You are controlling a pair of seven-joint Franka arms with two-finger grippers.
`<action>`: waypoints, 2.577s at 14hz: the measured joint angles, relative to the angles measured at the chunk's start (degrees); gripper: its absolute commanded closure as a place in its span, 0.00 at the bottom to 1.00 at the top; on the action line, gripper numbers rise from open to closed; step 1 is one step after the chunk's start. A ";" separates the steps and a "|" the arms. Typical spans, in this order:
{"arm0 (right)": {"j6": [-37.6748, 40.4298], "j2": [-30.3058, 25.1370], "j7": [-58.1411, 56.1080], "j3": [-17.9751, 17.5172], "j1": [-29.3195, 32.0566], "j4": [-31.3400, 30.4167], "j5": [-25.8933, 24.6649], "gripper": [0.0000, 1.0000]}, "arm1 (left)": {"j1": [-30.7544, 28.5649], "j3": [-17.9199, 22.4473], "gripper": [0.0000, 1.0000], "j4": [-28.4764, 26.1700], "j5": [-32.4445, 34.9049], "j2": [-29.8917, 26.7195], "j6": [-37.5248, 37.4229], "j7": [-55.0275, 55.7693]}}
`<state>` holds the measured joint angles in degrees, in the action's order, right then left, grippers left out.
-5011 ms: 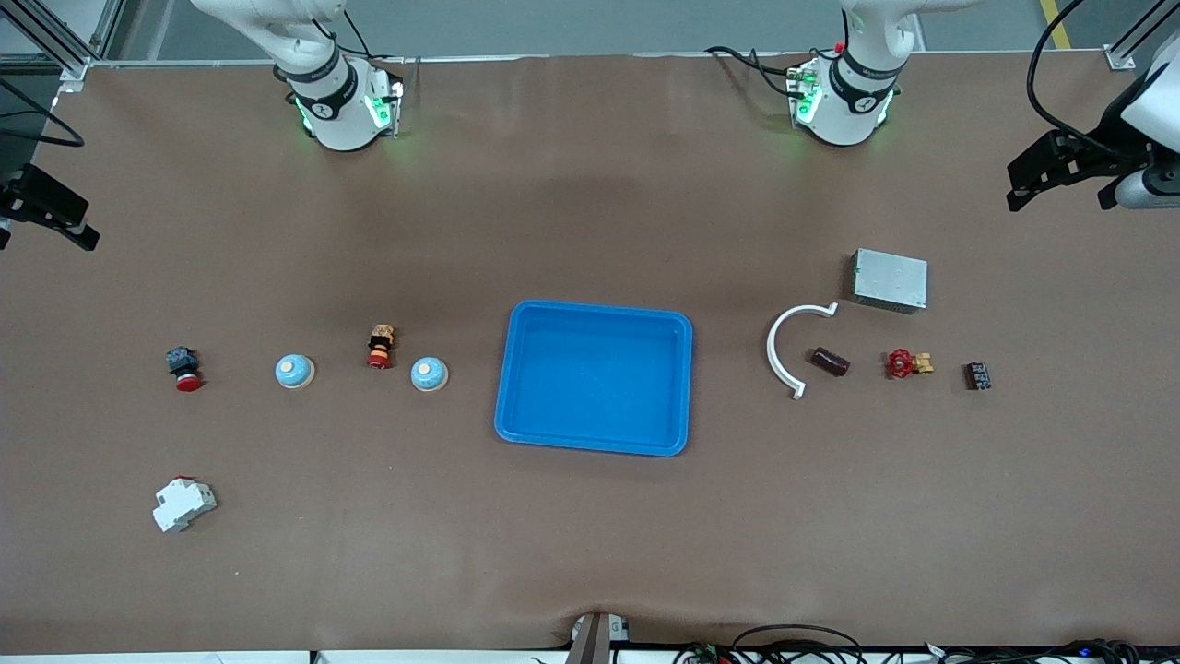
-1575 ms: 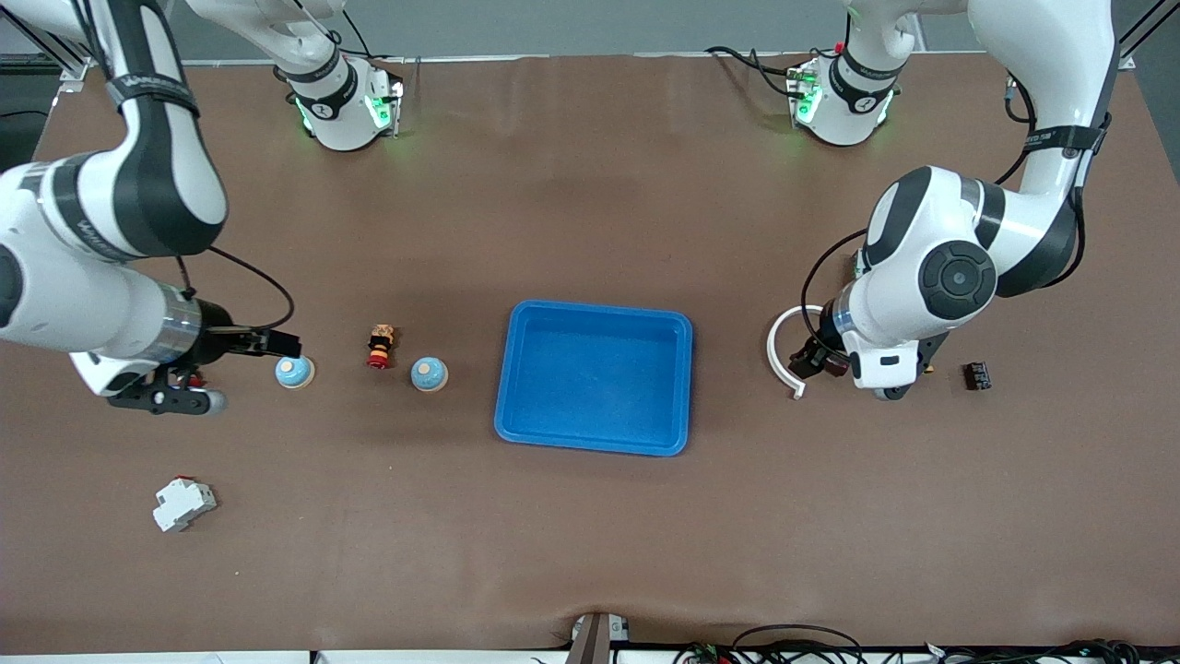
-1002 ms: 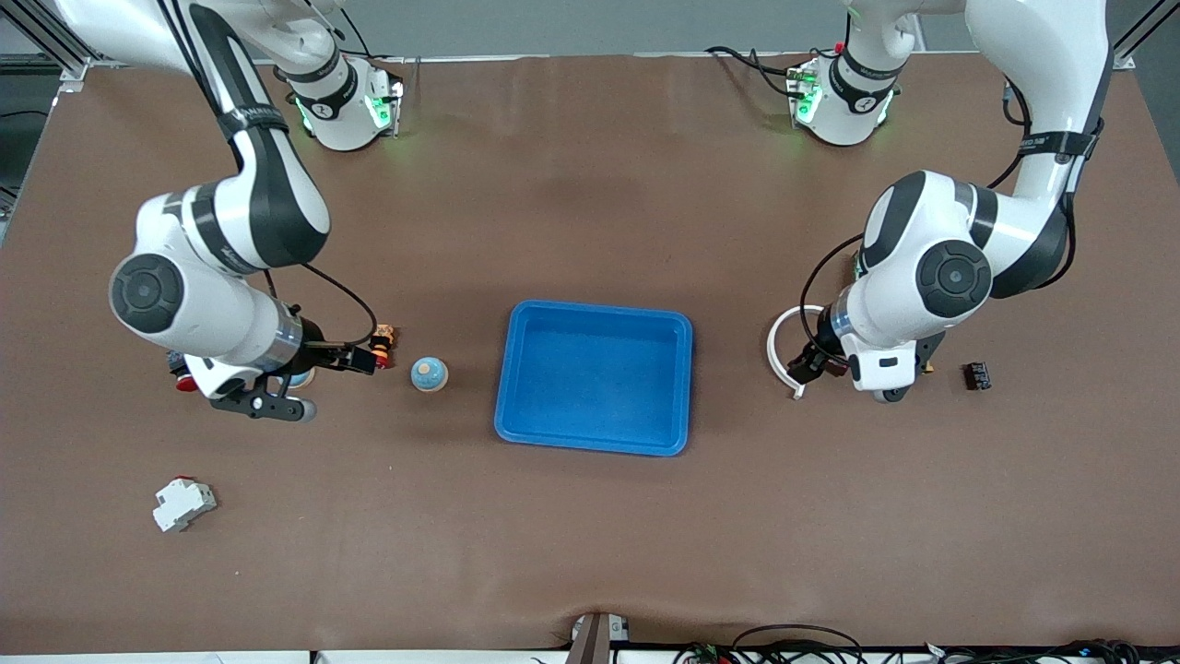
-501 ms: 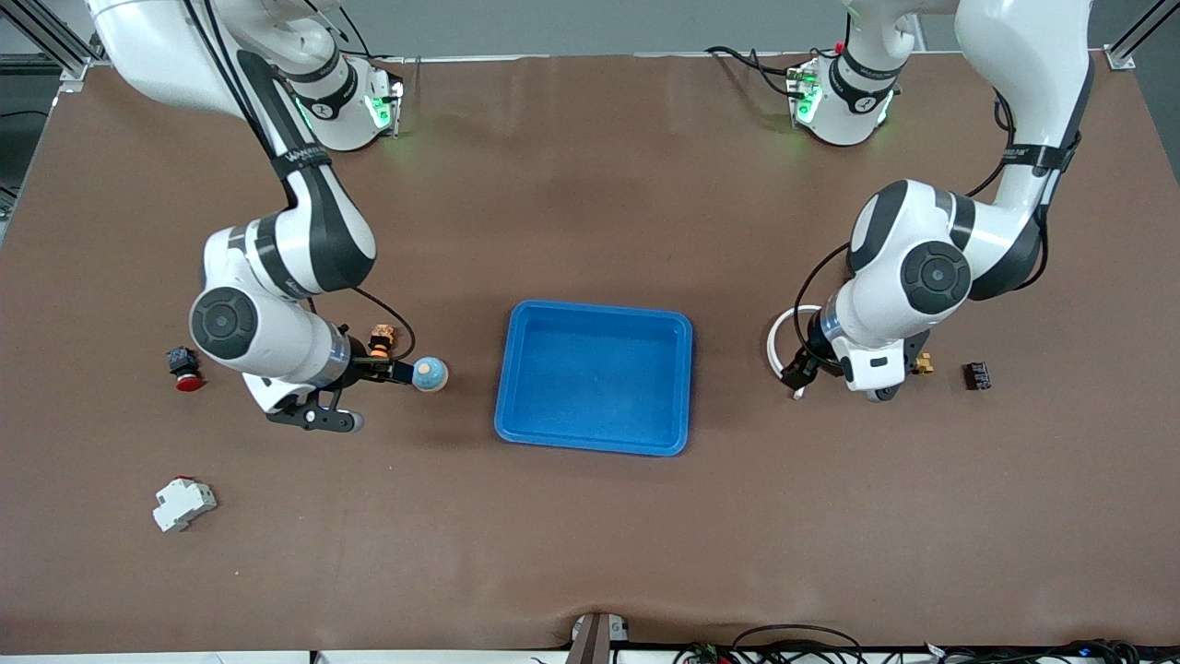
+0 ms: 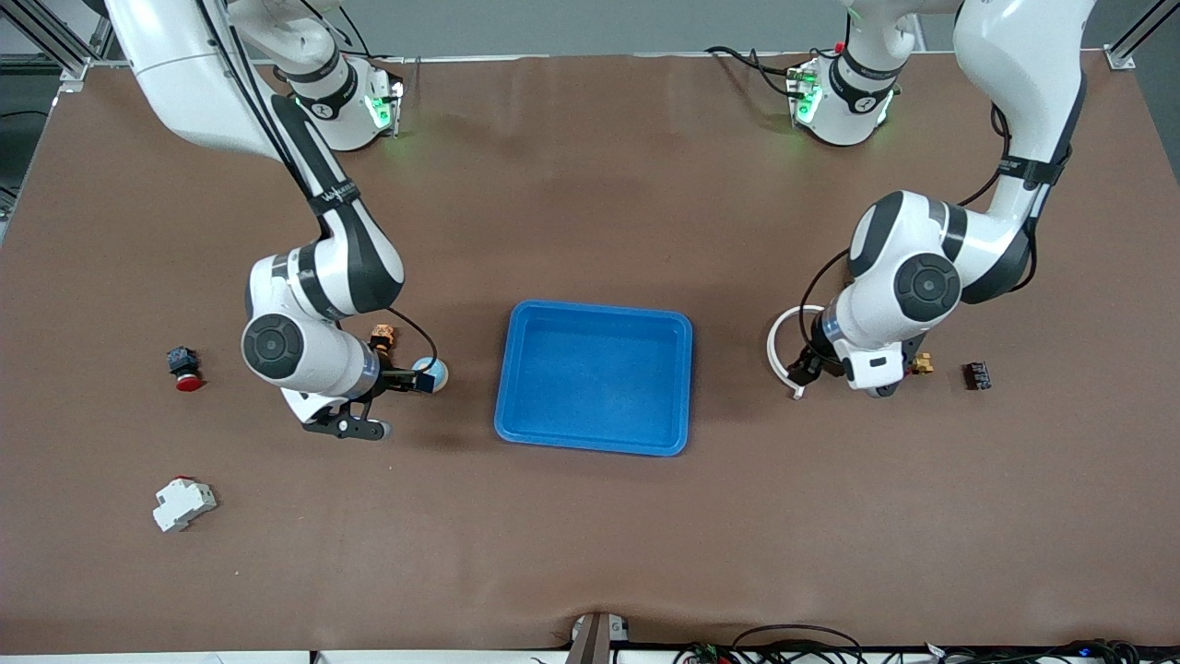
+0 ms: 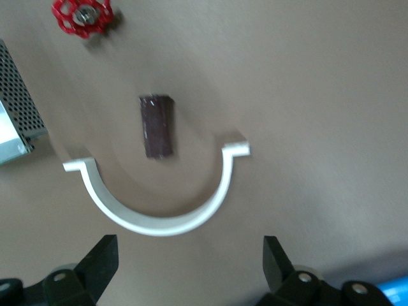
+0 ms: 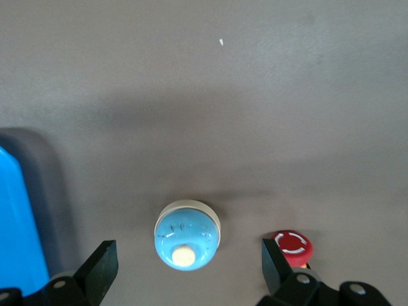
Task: Place electrolytic capacitor and blue bell in tray
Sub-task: 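Close the left gripper on the capacitor while the right gripper grasps the bell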
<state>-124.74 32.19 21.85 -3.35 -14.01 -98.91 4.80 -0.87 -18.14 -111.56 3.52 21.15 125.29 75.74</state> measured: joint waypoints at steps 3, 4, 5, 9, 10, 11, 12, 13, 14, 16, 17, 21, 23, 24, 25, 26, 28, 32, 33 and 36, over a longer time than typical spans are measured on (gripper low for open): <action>-0.90 1.13 0.00 0.00 -0.58 -0.50 0.00 0.00 | -3.06 0.33 0.00 -3.68 1.73 0.25 4.81 -0.07; -0.90 1.38 0.00 0.00 -0.72 -0.56 0.00 0.00 | -4.01 0.35 0.00 -4.50 2.00 0.60 5.85 -0.19; -0.90 1.56 0.00 0.00 -0.88 -0.69 0.00 0.00 | -4.68 0.36 0.00 -4.96 2.03 1.15 6.66 -0.33; -0.92 2.12 0.00 -0.01 -1.54 -1.18 0.00 0.00 | -5.28 0.45 0.07 -5.71 2.81 3.67 9.86 -0.33; -0.94 2.26 0.01 -0.01 -1.70 -1.20 0.00 0.00 | -5.43 0.49 0.09 -6.10 3.83 4.29 10.90 -0.33; -1.01 2.49 0.01 -0.01 -1.78 -1.24 0.00 0.00 | -5.67 0.53 0.10 -6.68 5.26 4.93 12.19 -0.28; -1.31 2.83 0.01 -0.01 -1.81 -1.27 0.00 0.00 | -6.14 0.56 0.12 -7.16 6.31 5.57 13.19 -0.19; -1.76 3.23 0.01 0.01 -1.81 -1.30 0.00 0.00 | -6.72 0.57 0.18 -7.39 6.77 6.21 13.71 -0.19; -2.18 3.60 0.01 0.07 -1.81 -1.30 0.00 0.00 | -7.21 0.58 0.22 -7.48 6.96 6.75 14.00 -0.19; -2.97 4.19 0.01 0.26 -1.80 -1.30 0.00 0.00 | -7.49 0.58 0.36 -7.53 7.12 7.42 14.13 -0.22; -3.06 4.43 0.01 0.27 -1.80 -1.30 0.00 0.00 | -7.46 0.56 0.36 -7.55 7.12 7.63 14.14 -0.22; -3.45 4.87 0.01 0.24 -1.81 -1.31 0.00 0.00 | -7.45 0.55 1.00 -7.55 7.13 8.27 14.19 -0.22; -3.72 5.24 0.01 0.20 -1.84 -1.31 0.00 0.00 | -7.45 0.53 1.00 -7.29 7.13 8.25 14.29 -0.22; -3.77 5.41 0.01 0.18 -1.87 -1.31 0.00 0.00 | -7.45 0.53 1.00 -7.17 7.15 8.21 14.29 -0.23; -3.80 5.61 0.01 0.17 -1.89 -1.31 0.00 0.00 | -7.50 0.53 1.00 -6.92 7.17 8.08 14.31 -0.24; -3.95 5.84 0.01 0.16 -1.90 -1.32 0.00 0.00 | -7.77 0.54 1.00 -6.45 7.17 7.82 14.37 -0.25; -4.35 6.13 0.01 0.16 -1.97 -1.32 0.00 0.01 | -8.32 0.54 1.00 -4.63 7.20 7.27 13.91 -0.41; -4.41 6.15 0.01 0.15 -2.00 -1.31 0.00 0.71 | -8.02 -0.12 1.00 1.75 7.20 7.12 5.16 -0.41; -4.42 6.15 0.01 0.14 -2.00 -1.31 0.00 0.82 | -7.62 -0.47 1.00 3.09 7.20 7.11 3.38 -0.41; -4.35 5.89 -0.02 0.16 -2.00 -1.19 0.00 0.96 | -6.01 -0.73 1.00 5.10 7.20 7.11 1.49 -0.41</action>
<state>-129.09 38.08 21.83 -3.18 -16.01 -100.10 4.80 -6.88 -18.86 -106.46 10.73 28.27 126.78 75.33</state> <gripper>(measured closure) 0.339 0.665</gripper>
